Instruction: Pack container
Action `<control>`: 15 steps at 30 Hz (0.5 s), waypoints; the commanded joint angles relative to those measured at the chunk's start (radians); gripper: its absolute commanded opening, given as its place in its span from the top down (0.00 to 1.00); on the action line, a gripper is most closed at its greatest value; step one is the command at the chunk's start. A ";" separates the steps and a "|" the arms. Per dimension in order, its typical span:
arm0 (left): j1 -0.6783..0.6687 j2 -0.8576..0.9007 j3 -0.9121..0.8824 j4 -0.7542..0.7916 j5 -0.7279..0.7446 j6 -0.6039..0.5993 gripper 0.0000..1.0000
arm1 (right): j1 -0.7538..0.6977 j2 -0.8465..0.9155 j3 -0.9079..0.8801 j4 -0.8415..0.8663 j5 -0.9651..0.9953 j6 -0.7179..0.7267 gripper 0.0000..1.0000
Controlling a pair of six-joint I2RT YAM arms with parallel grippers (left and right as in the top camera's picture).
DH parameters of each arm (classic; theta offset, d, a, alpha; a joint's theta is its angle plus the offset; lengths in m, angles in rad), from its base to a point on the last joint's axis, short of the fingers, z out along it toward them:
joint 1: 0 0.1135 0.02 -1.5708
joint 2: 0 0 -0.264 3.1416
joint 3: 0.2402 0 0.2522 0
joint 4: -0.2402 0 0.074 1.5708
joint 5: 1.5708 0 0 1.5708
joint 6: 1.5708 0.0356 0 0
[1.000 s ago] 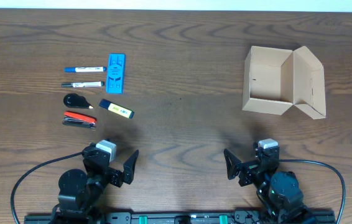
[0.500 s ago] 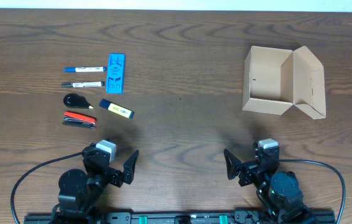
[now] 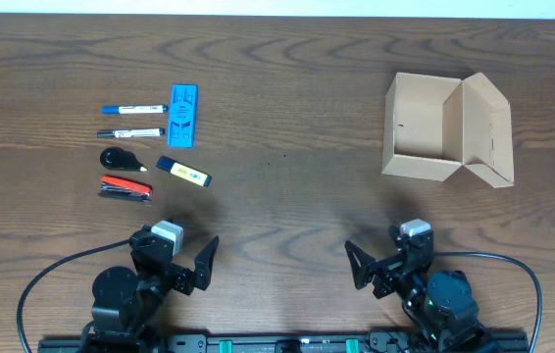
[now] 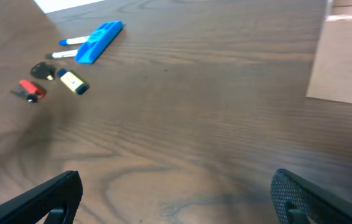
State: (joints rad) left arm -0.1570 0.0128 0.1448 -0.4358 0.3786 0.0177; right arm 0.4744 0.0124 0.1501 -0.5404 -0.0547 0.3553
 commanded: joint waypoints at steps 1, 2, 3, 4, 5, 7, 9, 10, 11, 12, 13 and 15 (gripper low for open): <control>0.005 -0.009 -0.019 0.003 0.007 -0.014 0.05 | -0.011 -0.006 -0.003 -0.002 0.021 0.053 0.01; 0.005 -0.009 -0.019 0.003 0.007 -0.015 0.05 | -0.013 -0.004 -0.003 -0.002 0.058 0.095 0.01; 0.005 -0.009 -0.019 0.003 0.007 -0.015 0.05 | -0.016 0.002 -0.003 0.000 0.091 0.128 0.01; 0.005 -0.009 -0.019 0.003 0.007 -0.015 0.05 | -0.021 0.013 -0.003 0.010 0.106 0.138 0.01; 0.005 -0.009 -0.019 0.003 0.007 -0.015 0.05 | -0.026 0.026 -0.002 0.021 0.112 0.137 0.01; 0.005 -0.009 -0.019 0.003 0.007 -0.014 0.05 | -0.040 0.066 0.011 0.037 0.111 0.137 0.01; 0.005 -0.009 -0.019 0.003 0.007 -0.014 0.05 | -0.060 0.136 0.056 0.039 0.113 0.124 0.01; 0.005 -0.009 -0.019 0.003 0.007 -0.015 0.05 | -0.070 0.180 0.088 0.037 0.120 0.112 0.01; 0.005 -0.009 -0.019 0.003 0.007 -0.015 0.05 | -0.078 0.215 0.114 0.035 0.128 0.102 0.01; 0.005 -0.009 -0.019 0.003 0.007 -0.015 0.05 | -0.090 0.268 0.157 0.033 0.143 0.089 0.01; 0.005 -0.009 -0.019 0.003 0.007 -0.014 0.05 | -0.103 0.325 0.204 0.031 0.162 0.082 0.01; 0.005 -0.009 -0.019 0.003 0.007 -0.015 0.05 | -0.129 0.434 0.294 0.027 0.191 0.076 0.01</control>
State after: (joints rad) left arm -0.1570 0.0116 0.1444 -0.4347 0.3786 0.0177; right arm 0.3798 0.3424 0.3264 -0.5186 0.0692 0.4530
